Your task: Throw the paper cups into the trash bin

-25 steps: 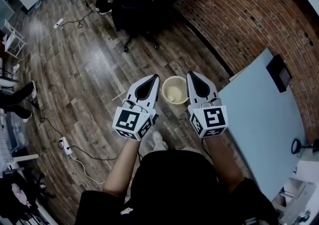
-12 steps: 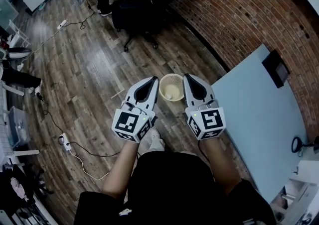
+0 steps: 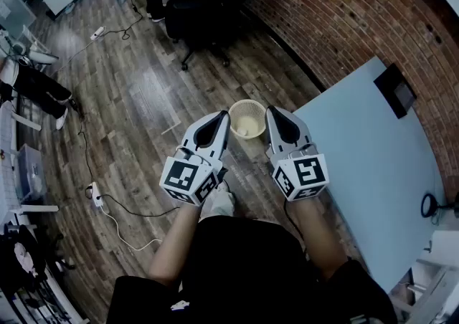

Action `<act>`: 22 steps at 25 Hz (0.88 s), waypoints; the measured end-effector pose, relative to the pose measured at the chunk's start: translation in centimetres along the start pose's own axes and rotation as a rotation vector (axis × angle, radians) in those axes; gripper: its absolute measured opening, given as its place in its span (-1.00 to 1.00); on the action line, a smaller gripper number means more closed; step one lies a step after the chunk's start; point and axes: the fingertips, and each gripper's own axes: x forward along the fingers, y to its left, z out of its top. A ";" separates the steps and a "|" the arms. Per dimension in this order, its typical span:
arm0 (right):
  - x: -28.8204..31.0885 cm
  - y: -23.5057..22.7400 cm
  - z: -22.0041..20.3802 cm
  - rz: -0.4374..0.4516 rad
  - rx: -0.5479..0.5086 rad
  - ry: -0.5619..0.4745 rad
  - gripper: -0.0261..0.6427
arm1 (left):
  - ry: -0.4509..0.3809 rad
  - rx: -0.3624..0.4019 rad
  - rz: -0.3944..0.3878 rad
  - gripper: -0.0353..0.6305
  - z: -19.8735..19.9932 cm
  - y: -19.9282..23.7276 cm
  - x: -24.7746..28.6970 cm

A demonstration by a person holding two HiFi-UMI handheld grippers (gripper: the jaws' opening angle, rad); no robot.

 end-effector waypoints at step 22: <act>-12.1 1.8 0.3 0.003 -0.024 -0.004 -0.91 | -0.004 0.035 -0.033 -0.88 -0.9 -11.3 -5.9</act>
